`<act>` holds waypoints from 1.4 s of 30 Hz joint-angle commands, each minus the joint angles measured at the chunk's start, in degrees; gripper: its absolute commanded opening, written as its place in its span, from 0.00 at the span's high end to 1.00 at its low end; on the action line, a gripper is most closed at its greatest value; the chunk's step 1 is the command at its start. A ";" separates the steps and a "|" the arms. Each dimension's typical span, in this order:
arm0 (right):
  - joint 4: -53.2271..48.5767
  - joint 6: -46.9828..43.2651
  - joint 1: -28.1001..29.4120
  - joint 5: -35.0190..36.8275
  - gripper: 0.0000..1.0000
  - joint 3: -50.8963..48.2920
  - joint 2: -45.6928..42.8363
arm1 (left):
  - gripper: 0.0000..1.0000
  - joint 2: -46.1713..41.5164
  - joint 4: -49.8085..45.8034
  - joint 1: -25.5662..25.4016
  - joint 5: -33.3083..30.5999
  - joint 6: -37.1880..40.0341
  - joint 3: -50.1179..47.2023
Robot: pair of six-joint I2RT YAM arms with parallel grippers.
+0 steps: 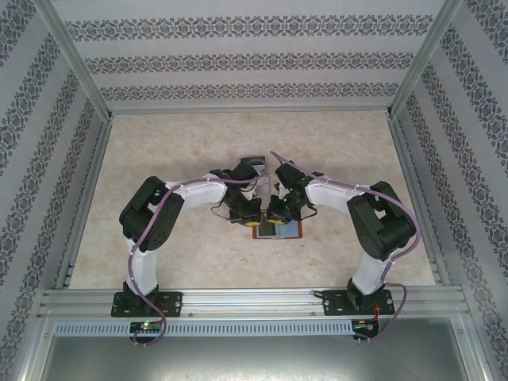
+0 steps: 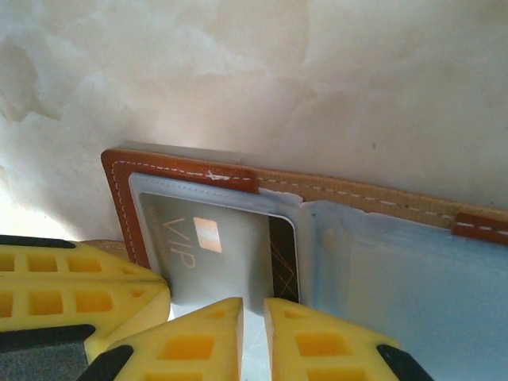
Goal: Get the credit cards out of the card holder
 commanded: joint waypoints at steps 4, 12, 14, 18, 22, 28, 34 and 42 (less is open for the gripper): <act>-6.03 -1.82 0.70 7.16 0.82 0.08 -0.96 | 1.00 -0.67 -3.96 -0.19 -3.00 1.53 -0.58; -7.58 -2.11 0.70 7.38 0.78 1.23 -2.14 | 1.00 -0.54 -4.30 -0.16 -3.10 1.76 -0.46; -7.47 -1.94 0.68 6.80 0.78 1.35 -2.56 | 1.00 -0.69 -4.34 -0.14 -3.02 1.72 -0.27; -5.46 -0.95 0.57 4.16 0.77 0.92 -4.79 | 1.00 -0.98 -5.03 -0.16 -2.96 1.80 1.56; -4.84 -0.69 -0.22 2.73 0.77 0.52 -5.93 | 1.00 -1.48 -5.72 -0.25 -2.79 1.89 3.96; -3.95 -1.14 -0.97 1.03 0.77 -0.54 -5.07 | 1.00 0.07 -8.44 -1.02 -2.47 3.68 7.71; -3.59 -1.51 -1.13 1.56 0.77 -1.21 -3.70 | 1.00 2.73 -10.15 -1.83 -2.29 4.72 9.41; -4.15 -2.37 -1.23 2.88 0.77 -1.67 -2.43 | 1.00 5.69 -13.09 -2.18 -2.77 6.98 10.82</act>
